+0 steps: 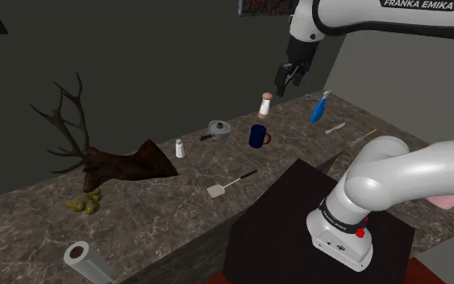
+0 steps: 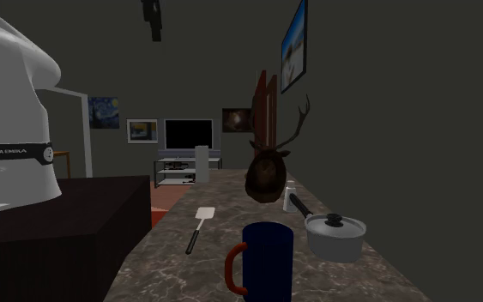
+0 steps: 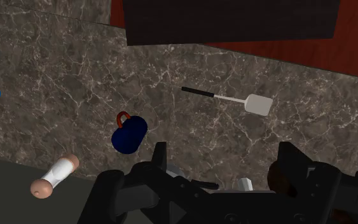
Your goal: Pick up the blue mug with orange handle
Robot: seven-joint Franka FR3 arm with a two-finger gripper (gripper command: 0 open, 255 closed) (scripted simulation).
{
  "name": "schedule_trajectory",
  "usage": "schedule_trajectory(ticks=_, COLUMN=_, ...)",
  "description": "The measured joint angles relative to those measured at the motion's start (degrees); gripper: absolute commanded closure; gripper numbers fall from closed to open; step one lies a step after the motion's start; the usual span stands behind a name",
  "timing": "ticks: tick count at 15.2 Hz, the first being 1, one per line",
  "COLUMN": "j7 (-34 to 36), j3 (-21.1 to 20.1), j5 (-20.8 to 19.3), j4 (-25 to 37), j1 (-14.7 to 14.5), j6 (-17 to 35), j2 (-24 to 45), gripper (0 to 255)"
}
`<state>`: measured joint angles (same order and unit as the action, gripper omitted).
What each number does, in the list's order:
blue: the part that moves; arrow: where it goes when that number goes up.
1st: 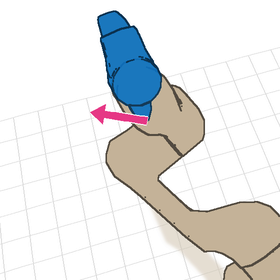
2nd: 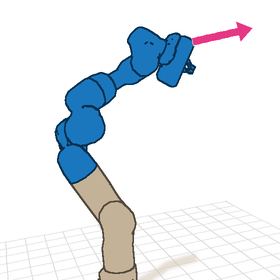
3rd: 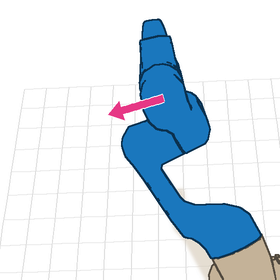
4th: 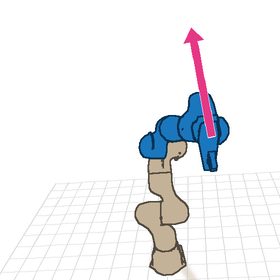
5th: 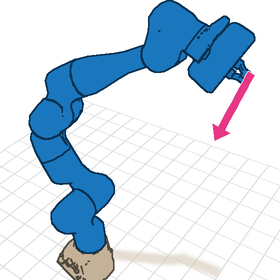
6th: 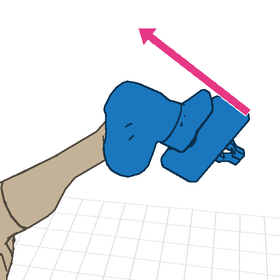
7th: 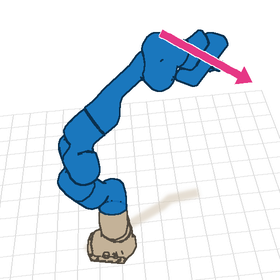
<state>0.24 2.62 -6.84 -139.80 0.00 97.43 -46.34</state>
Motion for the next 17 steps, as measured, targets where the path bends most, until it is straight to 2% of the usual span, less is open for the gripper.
schedule_trajectory(ticks=3, j7=-1.0, j3=1.3, j5=-0.6, j4=-1.0, j1=0.4, j6=1.9, j2=1.0, gripper=0)
schedule_trajectory(ticks=9, j7=-4.6, j3=6.4, j5=-2.3, j4=-3.8, j1=1.7, j6=12.0, j2=8.2, gripper=0)
schedule_trajectory(ticks=17, j7=-11.5, j3=14.2, j5=-2.5, j4=-3.3, j1=2.8, j6=25.9, j2=22.9, gripper=0)
